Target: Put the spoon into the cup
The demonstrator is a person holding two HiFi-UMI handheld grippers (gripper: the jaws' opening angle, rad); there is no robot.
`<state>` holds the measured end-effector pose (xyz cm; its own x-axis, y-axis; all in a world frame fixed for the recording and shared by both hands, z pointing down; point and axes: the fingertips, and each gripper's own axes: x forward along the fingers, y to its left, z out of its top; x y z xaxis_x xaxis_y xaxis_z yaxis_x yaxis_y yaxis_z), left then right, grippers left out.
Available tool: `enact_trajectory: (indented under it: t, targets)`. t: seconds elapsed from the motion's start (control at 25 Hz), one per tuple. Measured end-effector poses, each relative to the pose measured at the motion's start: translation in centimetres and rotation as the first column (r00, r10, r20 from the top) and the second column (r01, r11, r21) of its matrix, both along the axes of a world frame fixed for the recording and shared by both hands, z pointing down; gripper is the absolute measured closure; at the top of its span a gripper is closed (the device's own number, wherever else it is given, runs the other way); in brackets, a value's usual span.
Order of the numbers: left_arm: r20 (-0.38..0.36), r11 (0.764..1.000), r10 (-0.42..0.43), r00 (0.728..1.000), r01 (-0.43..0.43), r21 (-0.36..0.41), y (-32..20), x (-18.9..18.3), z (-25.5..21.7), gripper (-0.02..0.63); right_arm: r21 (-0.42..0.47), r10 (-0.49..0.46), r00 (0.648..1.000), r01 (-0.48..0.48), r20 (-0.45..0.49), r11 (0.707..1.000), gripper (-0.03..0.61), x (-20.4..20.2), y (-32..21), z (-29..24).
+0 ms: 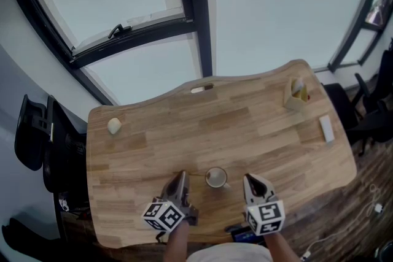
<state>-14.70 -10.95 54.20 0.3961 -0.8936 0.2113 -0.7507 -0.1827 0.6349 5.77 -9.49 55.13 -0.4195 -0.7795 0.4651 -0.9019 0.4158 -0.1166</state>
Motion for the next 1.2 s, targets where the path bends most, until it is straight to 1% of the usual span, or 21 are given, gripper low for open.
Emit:
enact_trajectory:
  t: [0.32, 0.44, 0.72, 0.92, 1.2]
  targets:
    - [0.007, 1.000, 0.011, 1.000, -0.011, -0.007, 0.0, 0.2, 0.3, 0.612, 0.005, 0.008, 1.000, -0.008, -0.002, 1.000, 0.581, -0.1, -0.2, -0.7]
    - [0.010, 1.000, 0.017, 1.000, -0.017, -0.012, 0.0, 0.4, 0.4, 0.612, -0.003, -0.005, 1.000, 0.005, 0.008, 1.000, 0.581, -0.3, 0.0, -0.4]
    - [0.009, 0.999, 0.028, 1.000, -0.028, -0.017, -0.2, 0.7, 0.7, 0.612, -0.010, 0.000, 1.000, 0.000, 0.007, 1.000, 0.581, -0.2, -0.1, -0.2]
    - [0.010, 0.999, 0.034, 0.999, -0.034, -0.020, -0.3, 0.8, 0.9, 0.612, 0.011, -0.008, 1.000, 0.008, -0.003, 1.000, 0.581, 0.0, -0.2, 0.4]
    - [0.016, 0.999, 0.042, 0.999, -0.042, -0.024, -0.4, 1.1, 1.1, 0.612, -0.016, 0.003, 1.000, -0.002, 0.005, 1.000, 0.581, -0.1, -0.2, 0.1]
